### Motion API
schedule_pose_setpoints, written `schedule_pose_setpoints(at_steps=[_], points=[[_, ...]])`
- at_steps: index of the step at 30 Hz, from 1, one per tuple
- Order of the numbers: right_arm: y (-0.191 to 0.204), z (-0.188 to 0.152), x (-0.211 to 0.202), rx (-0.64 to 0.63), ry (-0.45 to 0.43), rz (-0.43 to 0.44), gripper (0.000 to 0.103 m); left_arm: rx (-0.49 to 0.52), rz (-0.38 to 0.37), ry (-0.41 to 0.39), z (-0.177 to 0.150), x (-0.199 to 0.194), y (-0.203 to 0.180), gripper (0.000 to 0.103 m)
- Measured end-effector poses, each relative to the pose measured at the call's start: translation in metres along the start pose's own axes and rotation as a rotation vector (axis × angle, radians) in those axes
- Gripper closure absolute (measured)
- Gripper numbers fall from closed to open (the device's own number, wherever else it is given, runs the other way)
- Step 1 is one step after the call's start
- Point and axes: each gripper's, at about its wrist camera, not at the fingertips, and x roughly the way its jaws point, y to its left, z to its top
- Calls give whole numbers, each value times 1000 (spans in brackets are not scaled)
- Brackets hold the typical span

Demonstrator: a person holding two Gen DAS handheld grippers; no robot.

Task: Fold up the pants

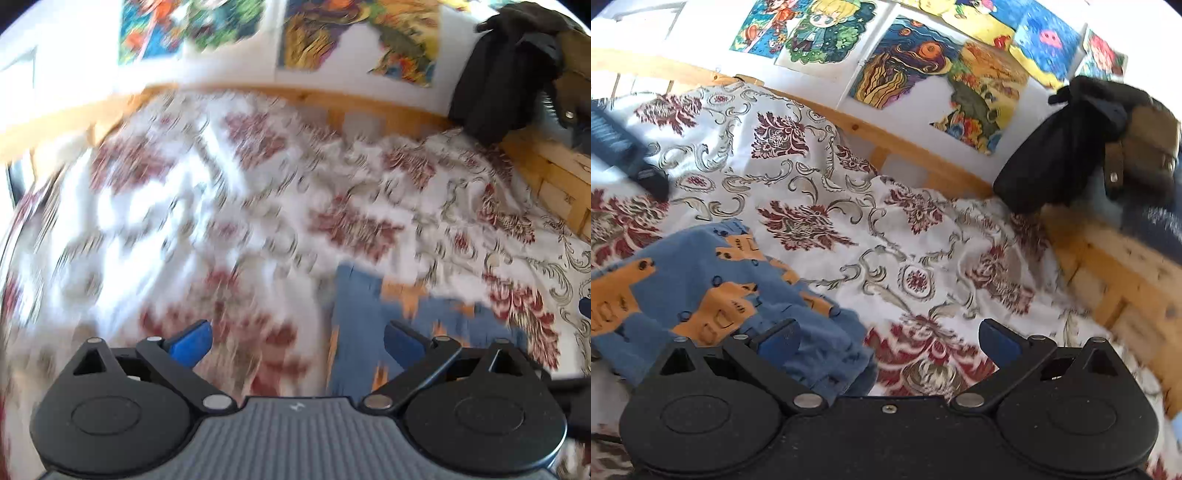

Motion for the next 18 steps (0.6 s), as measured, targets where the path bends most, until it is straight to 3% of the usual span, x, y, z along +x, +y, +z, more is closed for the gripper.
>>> schedule_pose_setpoints(at_steps=[4, 7, 10, 13, 16, 18], points=[[8, 0, 17, -75, 26, -30, 1, 160, -66, -26, 28, 44, -23, 5], [14, -7, 28, -158, 71, -57, 1, 252, -31, 9, 24, 84, -38, 11], [10, -11, 35, -139, 121, -61, 1, 337, 20, 20, 2, 113, -40, 12], [3, -7, 33, -74, 143, -67, 1, 277, -27, 1, -3, 115, -24, 7], [5, 0, 18, -51, 70, -60, 1, 208, -39, 17, 5, 96, -7, 8], [13, 4, 8, -69, 17, -2, 1, 165, -34, 21, 10, 79, 3, 8]])
